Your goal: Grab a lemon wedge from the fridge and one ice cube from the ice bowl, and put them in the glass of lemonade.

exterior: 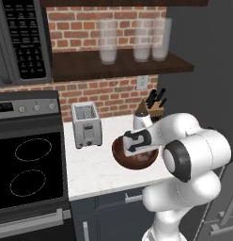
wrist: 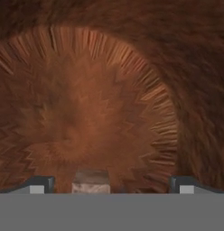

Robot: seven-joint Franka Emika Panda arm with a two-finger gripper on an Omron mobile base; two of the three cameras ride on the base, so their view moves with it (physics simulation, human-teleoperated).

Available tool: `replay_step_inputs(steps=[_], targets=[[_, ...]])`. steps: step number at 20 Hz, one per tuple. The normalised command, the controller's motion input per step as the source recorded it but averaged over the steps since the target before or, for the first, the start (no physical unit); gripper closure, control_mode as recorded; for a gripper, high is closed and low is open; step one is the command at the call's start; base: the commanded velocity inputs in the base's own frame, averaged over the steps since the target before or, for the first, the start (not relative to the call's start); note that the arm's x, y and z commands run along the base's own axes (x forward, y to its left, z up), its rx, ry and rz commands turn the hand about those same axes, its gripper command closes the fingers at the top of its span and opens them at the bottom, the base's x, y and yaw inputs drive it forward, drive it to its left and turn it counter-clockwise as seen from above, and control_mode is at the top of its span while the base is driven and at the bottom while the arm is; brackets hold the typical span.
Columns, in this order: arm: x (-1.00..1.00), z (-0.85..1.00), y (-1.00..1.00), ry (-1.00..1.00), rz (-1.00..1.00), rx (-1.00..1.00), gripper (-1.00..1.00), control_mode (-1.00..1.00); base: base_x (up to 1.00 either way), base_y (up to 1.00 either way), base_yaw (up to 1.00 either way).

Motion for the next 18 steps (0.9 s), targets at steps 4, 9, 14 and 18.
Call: replay_step_inputs(steps=[4,9,14,18], targets=[[0.0,-0.01,0.0,0.0,0.0,0.0,-1.0,-1.0,0.0,0.0,0.0],[0.01,-0.07,0.0,0.0,0.0,0.0,1.0,-1.0,0.0,0.0,0.0],[0.01,0.0,0.0,0.0,0.0,0.0,1.0,-1.0,0.0,0.0,0.0],[0.0,0.0,0.0,0.0,0.0,0.0,1.0,-1.0,0.0,0.0,0.0]])
